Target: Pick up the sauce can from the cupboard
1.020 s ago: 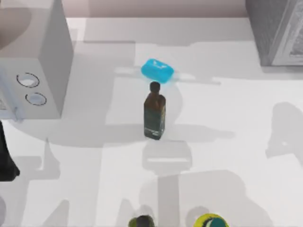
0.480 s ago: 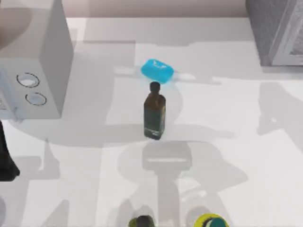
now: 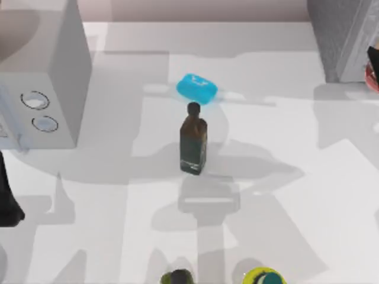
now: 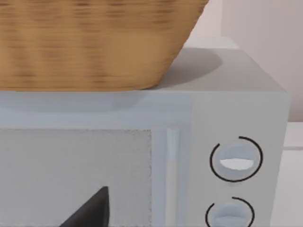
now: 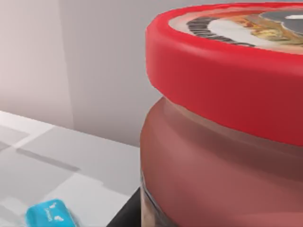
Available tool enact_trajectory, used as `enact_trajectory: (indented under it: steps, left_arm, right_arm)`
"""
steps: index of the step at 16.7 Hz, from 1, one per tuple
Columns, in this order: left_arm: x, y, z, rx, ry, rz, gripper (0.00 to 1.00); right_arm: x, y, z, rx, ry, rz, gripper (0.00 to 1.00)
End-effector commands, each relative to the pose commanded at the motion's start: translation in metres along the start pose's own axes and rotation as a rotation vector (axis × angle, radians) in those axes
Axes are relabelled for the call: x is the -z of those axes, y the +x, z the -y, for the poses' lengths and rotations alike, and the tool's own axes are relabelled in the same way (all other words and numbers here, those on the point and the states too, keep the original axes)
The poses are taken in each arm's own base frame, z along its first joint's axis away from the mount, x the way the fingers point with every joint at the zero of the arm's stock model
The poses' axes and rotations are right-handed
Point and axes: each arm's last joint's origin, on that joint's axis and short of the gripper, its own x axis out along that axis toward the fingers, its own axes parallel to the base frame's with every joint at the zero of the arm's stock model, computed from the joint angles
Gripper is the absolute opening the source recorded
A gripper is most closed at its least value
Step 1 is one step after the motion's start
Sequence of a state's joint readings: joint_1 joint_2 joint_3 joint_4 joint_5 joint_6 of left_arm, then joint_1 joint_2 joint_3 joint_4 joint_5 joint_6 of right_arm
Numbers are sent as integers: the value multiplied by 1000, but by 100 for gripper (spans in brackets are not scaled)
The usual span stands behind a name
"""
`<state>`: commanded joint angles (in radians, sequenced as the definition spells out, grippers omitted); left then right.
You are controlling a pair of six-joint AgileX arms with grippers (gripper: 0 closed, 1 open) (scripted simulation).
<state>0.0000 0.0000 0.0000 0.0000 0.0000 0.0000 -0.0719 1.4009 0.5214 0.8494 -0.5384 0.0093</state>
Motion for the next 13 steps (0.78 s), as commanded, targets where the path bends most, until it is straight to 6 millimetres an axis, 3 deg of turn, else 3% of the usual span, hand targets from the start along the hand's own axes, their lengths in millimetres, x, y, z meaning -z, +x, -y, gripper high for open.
enact_trajectory:
  steps: [8,13]
  left_arm:
    - [0,0,0,0,0,0,100]
    - [0,0,0,0,0,0,100]
  right_arm:
    - [42,49,33,-132,-4,8,0]
    - [88,75,52,-223,-5,7,0]
